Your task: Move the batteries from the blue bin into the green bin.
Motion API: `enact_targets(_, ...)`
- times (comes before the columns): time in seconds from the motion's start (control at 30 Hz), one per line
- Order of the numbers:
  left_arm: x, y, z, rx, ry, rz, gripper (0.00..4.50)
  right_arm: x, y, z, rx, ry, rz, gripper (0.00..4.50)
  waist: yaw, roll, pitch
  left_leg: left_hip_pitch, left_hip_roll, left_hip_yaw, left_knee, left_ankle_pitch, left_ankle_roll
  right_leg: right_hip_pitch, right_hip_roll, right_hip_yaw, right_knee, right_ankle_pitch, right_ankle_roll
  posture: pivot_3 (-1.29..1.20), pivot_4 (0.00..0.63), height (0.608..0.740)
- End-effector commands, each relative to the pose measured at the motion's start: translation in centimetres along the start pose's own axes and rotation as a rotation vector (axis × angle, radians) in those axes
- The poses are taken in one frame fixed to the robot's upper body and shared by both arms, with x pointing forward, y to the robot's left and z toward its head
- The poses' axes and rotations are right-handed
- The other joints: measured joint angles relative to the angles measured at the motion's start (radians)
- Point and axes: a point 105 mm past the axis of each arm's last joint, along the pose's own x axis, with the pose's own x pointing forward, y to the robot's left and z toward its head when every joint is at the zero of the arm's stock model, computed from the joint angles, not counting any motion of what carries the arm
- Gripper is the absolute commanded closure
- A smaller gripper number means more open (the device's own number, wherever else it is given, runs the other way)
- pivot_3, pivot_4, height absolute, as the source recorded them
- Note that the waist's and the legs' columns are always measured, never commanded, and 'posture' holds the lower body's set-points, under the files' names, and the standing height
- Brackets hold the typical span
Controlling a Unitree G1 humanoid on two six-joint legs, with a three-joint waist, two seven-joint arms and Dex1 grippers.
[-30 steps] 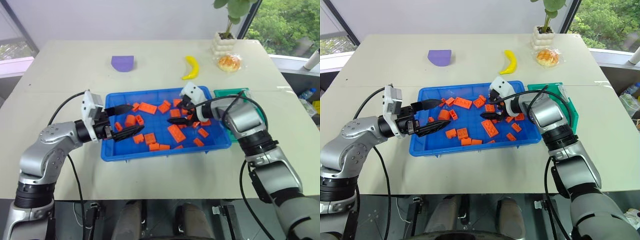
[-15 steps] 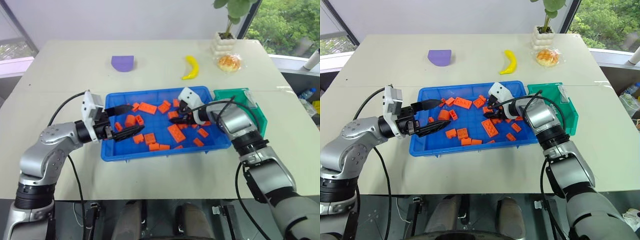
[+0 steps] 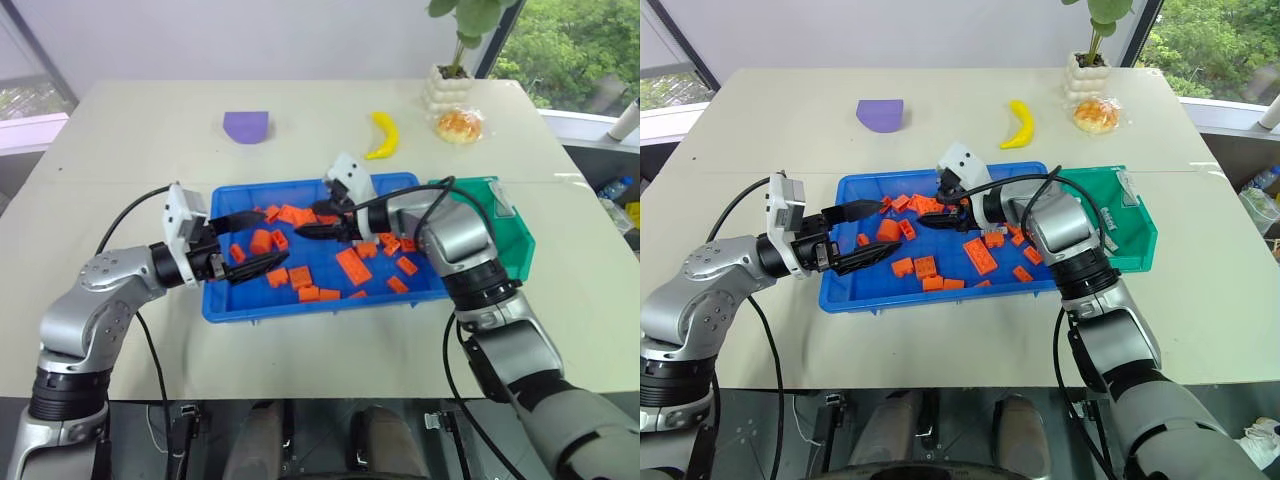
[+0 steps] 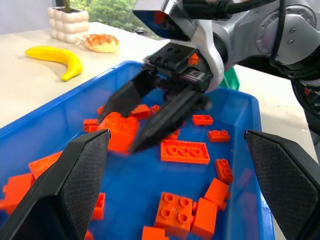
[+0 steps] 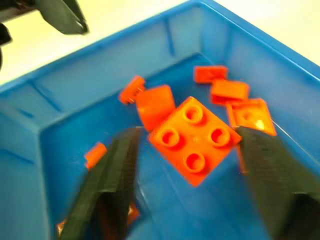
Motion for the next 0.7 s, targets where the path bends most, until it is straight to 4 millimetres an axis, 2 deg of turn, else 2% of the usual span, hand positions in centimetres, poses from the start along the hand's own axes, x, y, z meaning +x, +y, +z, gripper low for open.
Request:
enact_targets(0.03,0.0,-0.4,1.2,0.034,-0.039,-0.022,0.00,-0.3,0.1,0.2,-0.059,0.001,-0.012,0.02,-0.002,0.000,0.000,0.000,0.000,0.000,0.000,0.000,0.000,0.000,0.000,0.000,0.000,0.000,0.000,0.00,0.150,0.739)
enact_targets(0.23,0.0,-0.4,1.1,0.031,-0.039,-0.021,0.00,-2.6,-3.6,-1.5,-0.109,0.088,-0.156,0.02,-0.003,0.000,0.000,0.000,0.000,0.001,-0.001,0.000,0.000,-0.001,0.000,0.000,0.000,0.000,0.000,0.00,0.150,0.739)
enact_targets(0.4,0.1,-0.4,1.1,0.028,-0.042,-0.023,0.00,-4.0,-5.6,-3.2,-0.109,0.146,-0.213,0.02,-0.006,0.000,0.000,0.000,0.000,0.001,-0.001,0.000,0.000,-0.001,0.000,0.000,0.000,0.000,0.000,0.00,0.150,0.739)
enact_targets(0.7,0.1,-0.5,1.2,0.027,-0.046,-0.021,0.00,-4.6,-5.9,-5.2,-0.219,0.248,-0.201,0.02,-0.005,0.000,0.000,0.000,0.001,0.001,-0.001,0.000,0.000,-0.001,0.000,0.000,0.000,0.000,0.000,0.00,0.150,0.739)
